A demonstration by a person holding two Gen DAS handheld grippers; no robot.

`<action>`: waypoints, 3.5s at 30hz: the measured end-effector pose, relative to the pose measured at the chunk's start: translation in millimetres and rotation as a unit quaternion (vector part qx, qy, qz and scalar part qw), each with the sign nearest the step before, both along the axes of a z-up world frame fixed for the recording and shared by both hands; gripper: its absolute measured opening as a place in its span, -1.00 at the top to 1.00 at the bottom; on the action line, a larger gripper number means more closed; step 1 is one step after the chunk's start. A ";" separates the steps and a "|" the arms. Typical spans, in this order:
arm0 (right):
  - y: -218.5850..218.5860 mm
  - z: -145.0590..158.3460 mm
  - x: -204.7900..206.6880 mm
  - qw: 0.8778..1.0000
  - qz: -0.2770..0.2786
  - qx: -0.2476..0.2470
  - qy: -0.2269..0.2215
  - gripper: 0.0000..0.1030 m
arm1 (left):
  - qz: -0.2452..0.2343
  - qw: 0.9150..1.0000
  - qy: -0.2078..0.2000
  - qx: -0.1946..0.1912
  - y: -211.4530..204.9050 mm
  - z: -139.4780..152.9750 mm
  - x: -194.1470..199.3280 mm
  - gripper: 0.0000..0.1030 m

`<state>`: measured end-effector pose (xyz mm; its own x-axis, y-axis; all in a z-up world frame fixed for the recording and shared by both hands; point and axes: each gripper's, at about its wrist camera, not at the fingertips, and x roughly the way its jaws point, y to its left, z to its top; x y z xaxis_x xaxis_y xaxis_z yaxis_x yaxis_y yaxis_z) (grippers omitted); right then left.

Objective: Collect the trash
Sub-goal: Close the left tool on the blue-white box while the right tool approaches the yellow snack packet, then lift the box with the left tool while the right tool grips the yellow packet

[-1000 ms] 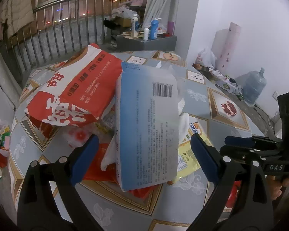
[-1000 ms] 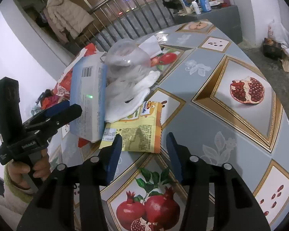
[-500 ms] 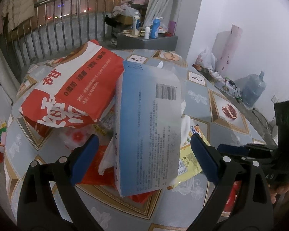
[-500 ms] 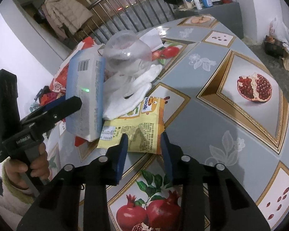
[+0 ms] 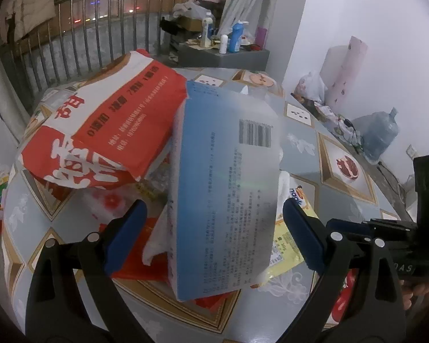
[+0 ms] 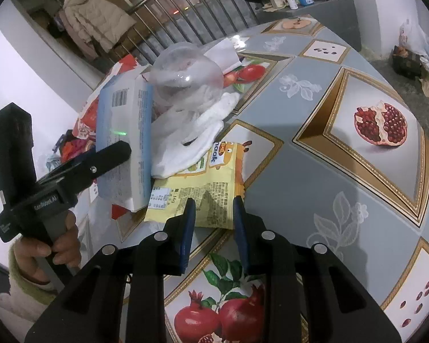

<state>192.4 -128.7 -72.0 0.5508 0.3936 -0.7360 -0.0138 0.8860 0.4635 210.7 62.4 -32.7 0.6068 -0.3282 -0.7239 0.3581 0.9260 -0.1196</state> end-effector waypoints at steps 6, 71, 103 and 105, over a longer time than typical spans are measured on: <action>5.4 -3.4 3.0 1.000 0.005 -0.013 0.003 0.47 | 0.003 1.000 0.001 0.015 -8.1 -4.3 1.3 -0.78; 25.1 4.3 -6.6 0.986 0.032 -0.162 -0.002 0.89 | 0.007 1.000 -0.006 -0.003 3.6 3.9 -13.6 -0.38; -68.0 10.5 -117.0 0.992 -0.090 -0.083 0.019 0.42 | -0.068 0.997 0.019 -0.014 -46.6 -13.5 -82.6 -0.38; -66.7 10.0 -114.4 0.992 -0.090 -0.084 0.018 0.41 | -0.067 0.997 0.018 -0.014 -45.7 -12.5 -82.6 -0.38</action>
<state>78.0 -195.4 -62.0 0.5730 0.1608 -0.8036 0.1660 0.9374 0.3060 128.2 16.8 -45.2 0.5295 -0.4243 -0.7346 0.4734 0.8663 -0.1592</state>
